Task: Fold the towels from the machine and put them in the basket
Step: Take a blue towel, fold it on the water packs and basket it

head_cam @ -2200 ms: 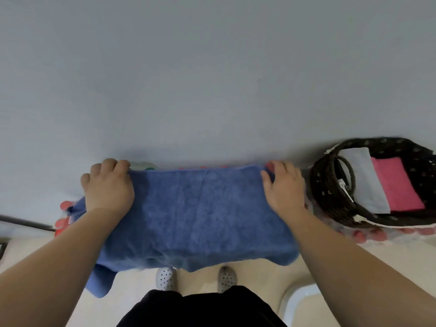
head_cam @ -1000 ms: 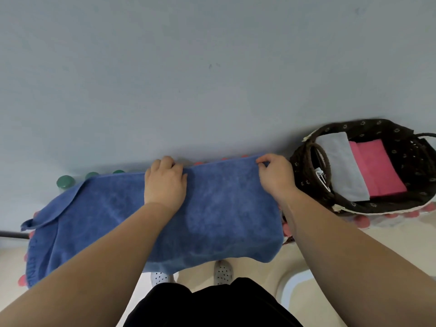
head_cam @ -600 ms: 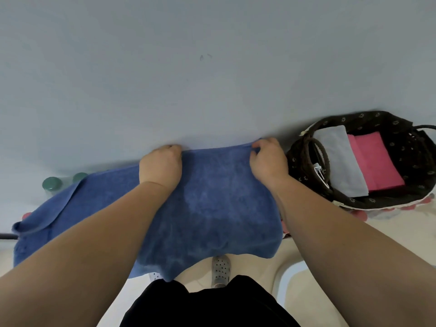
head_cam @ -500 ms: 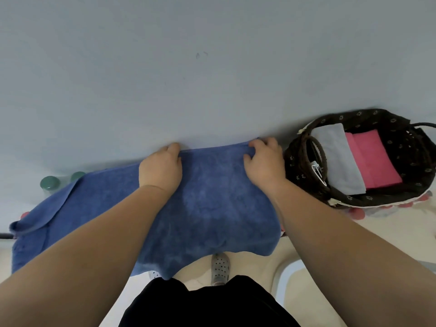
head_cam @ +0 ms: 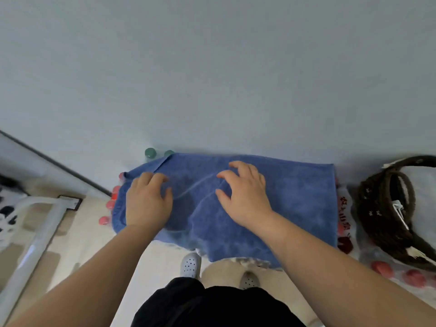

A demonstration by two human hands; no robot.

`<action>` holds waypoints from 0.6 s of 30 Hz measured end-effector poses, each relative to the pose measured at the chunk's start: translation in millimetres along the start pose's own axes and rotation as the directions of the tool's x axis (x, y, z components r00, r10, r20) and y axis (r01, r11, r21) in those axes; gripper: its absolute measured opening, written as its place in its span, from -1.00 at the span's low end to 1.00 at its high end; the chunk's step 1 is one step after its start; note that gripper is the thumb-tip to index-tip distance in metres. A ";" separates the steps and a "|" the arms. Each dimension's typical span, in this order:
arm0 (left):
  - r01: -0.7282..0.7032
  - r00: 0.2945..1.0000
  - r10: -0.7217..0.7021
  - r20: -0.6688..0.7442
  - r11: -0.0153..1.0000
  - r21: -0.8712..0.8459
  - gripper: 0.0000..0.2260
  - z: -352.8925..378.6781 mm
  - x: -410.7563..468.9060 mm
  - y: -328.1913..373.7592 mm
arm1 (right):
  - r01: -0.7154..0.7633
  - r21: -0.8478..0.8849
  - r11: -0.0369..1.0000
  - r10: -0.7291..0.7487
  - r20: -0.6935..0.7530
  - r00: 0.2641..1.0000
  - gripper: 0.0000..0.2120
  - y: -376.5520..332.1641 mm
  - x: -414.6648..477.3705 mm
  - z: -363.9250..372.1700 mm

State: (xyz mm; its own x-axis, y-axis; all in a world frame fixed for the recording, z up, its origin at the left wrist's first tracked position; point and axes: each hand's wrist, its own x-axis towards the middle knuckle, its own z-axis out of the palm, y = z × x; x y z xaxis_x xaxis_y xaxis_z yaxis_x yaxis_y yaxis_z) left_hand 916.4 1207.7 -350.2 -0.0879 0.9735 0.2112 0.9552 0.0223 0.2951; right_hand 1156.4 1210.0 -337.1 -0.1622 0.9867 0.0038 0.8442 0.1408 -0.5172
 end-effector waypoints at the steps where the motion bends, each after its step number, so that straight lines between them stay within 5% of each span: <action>1: 0.067 0.998 -0.067 0.006 0.998 0.012 -0.77 -7.6 -3.3 -16.6 | 0.024 0.003 1.000 -0.025 0.026 0.999 -0.66 -12.4 5.1 5.2; 5: 0.332 0.933 -0.336 0.126 0.942 0.054 -0.49 -30.1 -5.2 -72.6 | 0.112 -0.001 0.994 -0.111 0.126 0.986 -0.62 -60.5 22.4 28.0; 8: 0.478 0.856 -0.417 0.307 0.863 -0.163 -0.43 -36.1 4.5 -102.6 | 0.152 -0.001 0.988 -0.148 0.209 0.967 -0.60 -94.8 33.0 46.3; 14: 0.346 0.847 -0.189 0.497 0.906 -0.246 -0.88 -35.9 28.3 -124.7 | 0.091 0.024 0.996 -0.094 0.289 0.953 -0.64 -152.5 54.9 78.7; 18: 0.479 0.796 -0.165 0.582 0.759 -0.441 -0.88 -31.9 38.7 -137.6 | 0.094 -0.093 0.991 -0.056 0.343 0.937 -0.68 -178.7 73.5 90.4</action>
State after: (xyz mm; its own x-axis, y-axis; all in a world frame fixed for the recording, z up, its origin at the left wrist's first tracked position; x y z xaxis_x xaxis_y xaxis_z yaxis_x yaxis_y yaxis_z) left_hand 772.5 1235.0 -352.9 -0.0632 0.9041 -0.4226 0.5577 0.3832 0.7363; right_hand 947.5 1250.1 -321.8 -0.3752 0.8894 -0.2612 0.8690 0.2394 -0.4329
